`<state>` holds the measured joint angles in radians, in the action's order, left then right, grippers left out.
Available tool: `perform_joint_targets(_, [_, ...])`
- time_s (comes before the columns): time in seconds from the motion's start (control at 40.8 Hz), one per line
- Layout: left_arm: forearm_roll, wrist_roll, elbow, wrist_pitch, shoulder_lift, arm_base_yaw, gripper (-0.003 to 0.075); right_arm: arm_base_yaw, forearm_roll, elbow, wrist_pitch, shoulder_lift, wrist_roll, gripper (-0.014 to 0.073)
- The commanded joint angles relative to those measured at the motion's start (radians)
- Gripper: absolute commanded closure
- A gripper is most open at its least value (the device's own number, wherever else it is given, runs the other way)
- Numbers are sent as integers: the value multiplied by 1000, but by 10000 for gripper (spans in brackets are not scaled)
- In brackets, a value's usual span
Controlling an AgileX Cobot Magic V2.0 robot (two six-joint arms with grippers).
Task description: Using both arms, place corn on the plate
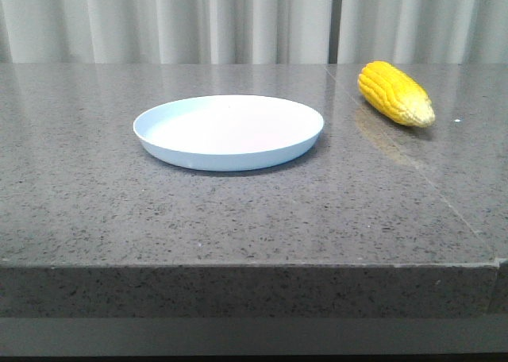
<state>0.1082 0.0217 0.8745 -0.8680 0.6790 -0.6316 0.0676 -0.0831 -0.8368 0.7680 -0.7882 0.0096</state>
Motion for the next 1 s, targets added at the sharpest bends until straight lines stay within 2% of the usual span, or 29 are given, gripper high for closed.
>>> perform_joint_targets(0.0, [3, 10, 27, 76, 0, -7, 210, 49, -7, -119, 36, -96, -23, -38])
perform_joint_targets(0.196, [3, 10, 27, 76, 0, -7, 210, 127, -6, -309, 143, -321, -28, -38])
perform_joint_targets(0.539, [3, 10, 27, 76, 0, -7, 210, 131, 42, -703, 369, -741, 57, -38])
perform_joint_targets(0.98, [3, 10, 27, 76, 0, -7, 210, 131, 67, -1086, 418, -1087, 132, -38])
